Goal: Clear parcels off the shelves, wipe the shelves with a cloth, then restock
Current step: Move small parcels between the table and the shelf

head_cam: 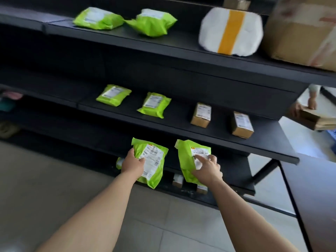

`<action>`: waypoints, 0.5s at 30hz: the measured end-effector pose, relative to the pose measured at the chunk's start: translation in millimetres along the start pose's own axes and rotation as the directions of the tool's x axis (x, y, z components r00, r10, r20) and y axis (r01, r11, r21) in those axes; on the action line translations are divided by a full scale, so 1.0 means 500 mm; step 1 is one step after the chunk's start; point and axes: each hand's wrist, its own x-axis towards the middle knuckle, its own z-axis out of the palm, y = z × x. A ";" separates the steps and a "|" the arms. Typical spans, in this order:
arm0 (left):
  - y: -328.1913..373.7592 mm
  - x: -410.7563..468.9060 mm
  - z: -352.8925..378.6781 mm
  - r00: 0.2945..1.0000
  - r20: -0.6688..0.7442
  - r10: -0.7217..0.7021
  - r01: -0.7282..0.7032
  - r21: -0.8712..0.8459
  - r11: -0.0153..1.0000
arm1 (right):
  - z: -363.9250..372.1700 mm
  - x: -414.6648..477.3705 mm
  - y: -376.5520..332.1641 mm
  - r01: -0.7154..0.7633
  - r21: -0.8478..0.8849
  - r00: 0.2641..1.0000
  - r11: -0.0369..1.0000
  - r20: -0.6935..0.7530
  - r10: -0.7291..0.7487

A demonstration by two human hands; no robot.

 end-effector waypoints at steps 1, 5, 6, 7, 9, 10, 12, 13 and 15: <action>-0.015 0.014 -0.030 1.000 -0.012 -0.007 0.007 0.002 1.000 | 0.016 0.001 -0.034 0.011 0.000 1.000 1.000 0.005 -0.011; -0.076 0.076 -0.159 0.998 -0.060 -0.021 0.021 -0.008 1.000 | 0.091 0.006 -0.169 0.035 0.004 0.999 0.999 0.037 -0.035; -0.090 0.092 -0.189 0.997 -0.070 -0.024 0.023 -0.014 1.000 | 0.109 0.007 -0.200 0.038 0.008 0.998 0.999 0.047 -0.038; -0.106 0.109 -0.222 0.996 -0.079 -0.028 0.027 -0.018 0.999 | 0.131 0.009 -0.234 0.042 0.008 0.997 0.999 0.058 -0.042; -0.126 0.133 -0.265 0.995 -0.090 -0.035 0.034 -0.015 0.999 | 0.162 0.011 -0.279 0.045 0.013 0.996 0.999 0.072 -0.046; -0.137 0.146 -0.284 0.995 -0.094 -0.039 0.039 -0.010 0.999 | 0.177 0.012 -0.301 0.047 0.015 0.996 0.999 0.078 -0.048; -0.154 0.171 -0.314 0.994 -0.098 -0.052 0.051 -0.008 0.999 | 0.204 0.020 -0.339 0.051 0.010 0.995 0.999 0.089 -0.052; -0.164 0.185 -0.326 0.993 -0.098 -0.060 0.060 -0.010 0.998 | 0.218 0.025 -0.355 0.049 0.010 0.994 0.999 0.095 -0.050; -0.177 0.209 -0.338 0.993 -0.100 -0.069 0.068 -0.015 0.998 | 0.237 0.036 -0.379 0.047 0.008 0.993 0.999 0.103 -0.048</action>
